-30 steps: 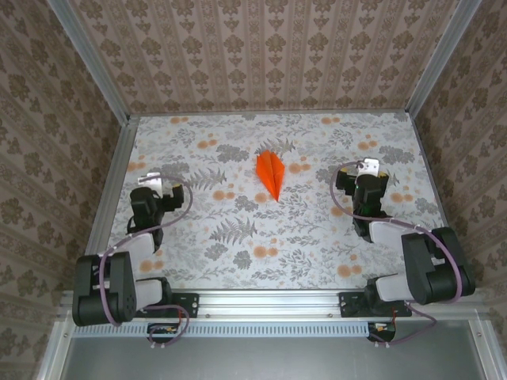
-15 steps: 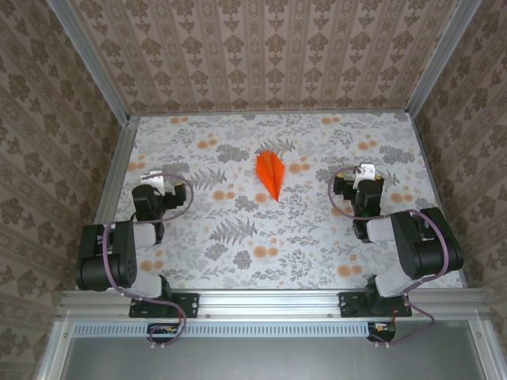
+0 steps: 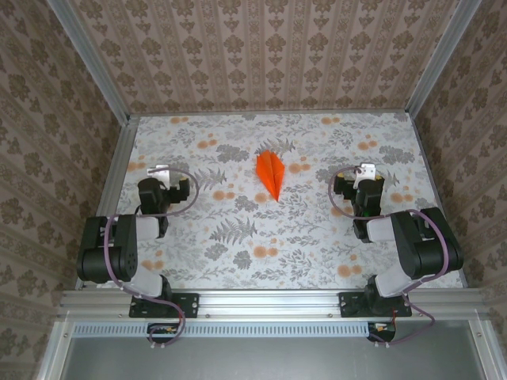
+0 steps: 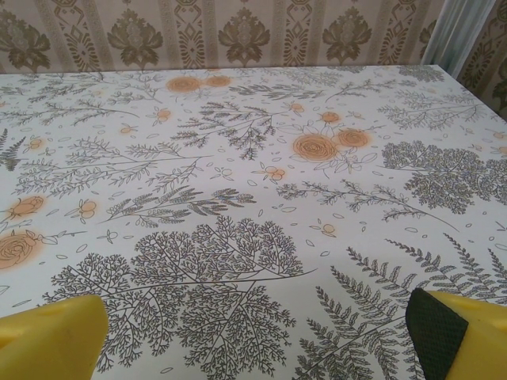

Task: Fold a paper plane with a square sheet of paper (pick it up from the middle)
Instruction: Reset both arms

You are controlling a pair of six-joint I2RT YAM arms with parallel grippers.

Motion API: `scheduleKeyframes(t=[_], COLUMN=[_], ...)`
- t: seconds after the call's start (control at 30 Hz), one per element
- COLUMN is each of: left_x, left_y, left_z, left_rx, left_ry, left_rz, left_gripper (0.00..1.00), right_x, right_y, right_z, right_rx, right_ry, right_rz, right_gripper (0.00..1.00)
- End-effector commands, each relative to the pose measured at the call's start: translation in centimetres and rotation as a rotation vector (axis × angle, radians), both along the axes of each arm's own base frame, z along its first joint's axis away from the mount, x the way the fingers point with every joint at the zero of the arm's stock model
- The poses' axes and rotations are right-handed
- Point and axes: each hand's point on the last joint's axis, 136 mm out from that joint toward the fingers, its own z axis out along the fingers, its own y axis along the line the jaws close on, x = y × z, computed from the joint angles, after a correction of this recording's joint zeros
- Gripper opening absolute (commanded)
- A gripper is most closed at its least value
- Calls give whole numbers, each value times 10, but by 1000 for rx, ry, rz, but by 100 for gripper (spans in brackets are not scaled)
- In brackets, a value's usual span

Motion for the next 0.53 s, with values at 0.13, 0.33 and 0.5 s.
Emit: scheduleKeyframes(t=[0.13, 0.33, 0.5], left_x=[5, 6, 5], left_y=[-1, -1, -1], left_z=[4, 3, 4], left_rx=[27, 29, 28], left_ry=[-2, 1, -1], left_rz=[-7, -8, -7], left_gripper=[100, 100, 100], right_x=[6, 6, 5], right_y=[0, 0, 0], right_z=[7, 7, 8], right_rx=[14, 14, 15], right_ry=[-26, -26, -29], right_rz=[-2, -1, -2], right_gripper=[100, 100, 100])
